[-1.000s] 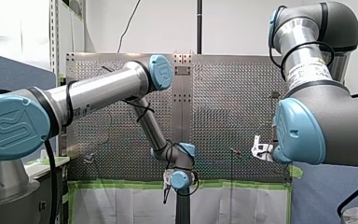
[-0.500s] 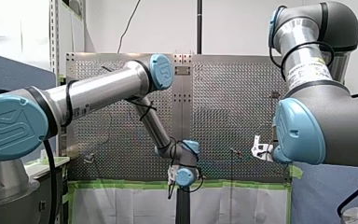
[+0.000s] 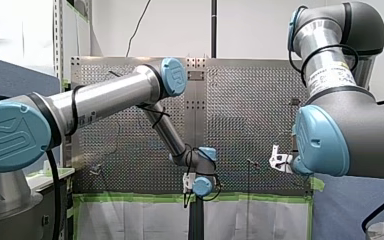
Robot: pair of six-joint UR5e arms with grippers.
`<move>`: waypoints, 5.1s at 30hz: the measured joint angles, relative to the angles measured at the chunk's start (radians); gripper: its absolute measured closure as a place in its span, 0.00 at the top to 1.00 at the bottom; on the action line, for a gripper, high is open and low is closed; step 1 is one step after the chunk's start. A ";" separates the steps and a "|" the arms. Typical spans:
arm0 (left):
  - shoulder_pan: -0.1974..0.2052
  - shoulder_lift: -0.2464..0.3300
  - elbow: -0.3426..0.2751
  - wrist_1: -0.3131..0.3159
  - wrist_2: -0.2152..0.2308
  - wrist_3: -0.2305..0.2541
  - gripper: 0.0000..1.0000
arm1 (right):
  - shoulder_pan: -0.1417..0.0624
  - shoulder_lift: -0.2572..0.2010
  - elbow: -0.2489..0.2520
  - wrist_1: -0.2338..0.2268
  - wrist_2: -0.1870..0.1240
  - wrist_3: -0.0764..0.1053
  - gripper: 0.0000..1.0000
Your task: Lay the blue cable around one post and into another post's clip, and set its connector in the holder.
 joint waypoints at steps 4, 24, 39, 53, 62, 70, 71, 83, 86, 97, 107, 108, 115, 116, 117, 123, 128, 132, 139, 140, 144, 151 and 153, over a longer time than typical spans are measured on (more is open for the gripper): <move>0.000 0.000 0.001 0.006 -0.011 0.004 1.00 | 0.000 0.000 0.000 0.000 0.000 0.000 0.02; 0.022 -0.018 0.051 0.014 -0.032 0.010 1.00 | 0.001 0.000 0.000 0.004 -0.006 -0.001 0.02; 0.030 -0.019 0.074 -0.002 -0.035 0.011 1.00 | 0.000 0.000 0.000 0.003 -0.006 -0.003 0.02; 0.026 -0.019 0.074 0.003 -0.037 0.031 0.61 | -0.004 0.000 0.000 0.002 -0.006 -0.003 0.02; 0.028 -0.019 0.074 0.003 -0.033 0.027 0.46 | -0.004 0.000 0.000 0.003 -0.006 -0.004 0.02; 0.030 -0.019 0.073 0.003 -0.030 0.023 0.35 | -0.004 0.000 0.000 0.005 -0.006 -0.005 0.02; 0.030 -0.019 0.073 0.003 -0.030 0.022 0.32 | -0.004 0.000 0.000 0.005 -0.006 -0.005 0.02; 0.032 -0.019 0.073 0.006 -0.022 0.015 0.09 | -0.004 0.000 0.000 0.006 -0.006 -0.006 0.02; 0.032 -0.019 0.073 0.006 -0.022 0.011 0.01 | -0.004 0.000 0.000 0.006 -0.006 -0.007 0.02; 0.031 -0.019 0.072 0.009 -0.024 0.009 0.01 | -0.004 0.000 0.000 0.012 -0.006 -0.012 0.02; 0.008 -0.017 0.072 0.007 -0.032 0.033 0.01 | -0.016 -0.021 0.000 0.045 0.003 -0.028 0.02; 0.005 -0.017 0.072 0.007 -0.034 0.035 0.01 | -0.017 -0.026 0.001 0.050 0.005 -0.030 0.02; -0.036 0.003 0.064 0.005 -0.042 0.045 0.01 | -0.023 -0.068 0.002 0.074 0.026 -0.035 0.02; -0.041 0.008 0.060 0.006 -0.042 0.047 0.01 | -0.024 -0.070 0.002 0.075 0.027 -0.035 0.02; -0.046 0.014 0.055 0.008 -0.042 0.051 0.01 | -0.025 -0.070 0.003 0.075 0.028 -0.035 0.02; -0.068 0.059 0.011 0.041 -0.042 0.085 0.01 | -0.033 -0.073 0.011 0.065 0.030 -0.033 0.02; -0.080 0.094 -0.030 0.076 -0.042 0.103 0.01 | -0.034 -0.073 0.013 0.062 0.027 -0.031 0.02; -0.091 0.102 -0.060 0.090 -0.039 0.111 0.01 | -0.038 -0.073 0.013 0.057 0.026 -0.024 0.02; -0.111 0.102 -0.057 0.096 -0.032 0.129 0.01 | -0.051 -0.072 0.012 0.037 0.022 -0.010 0.02; -0.112 0.102 -0.055 0.094 -0.031 0.128 0.01 | -0.053 -0.072 0.012 0.034 0.021 -0.008 0.02; -0.115 0.099 -0.036 0.082 -0.019 0.112 0.01 | -0.060 -0.072 0.012 0.018 0.017 0.001 0.02; -0.115 0.068 0.026 0.027 0.000 0.069 0.01 | -0.070 -0.072 0.011 -0.013 0.008 0.014 0.02; -0.113 0.062 0.042 0.017 0.004 0.056 0.01 | -0.073 -0.072 0.011 -0.025 0.002 0.019 0.02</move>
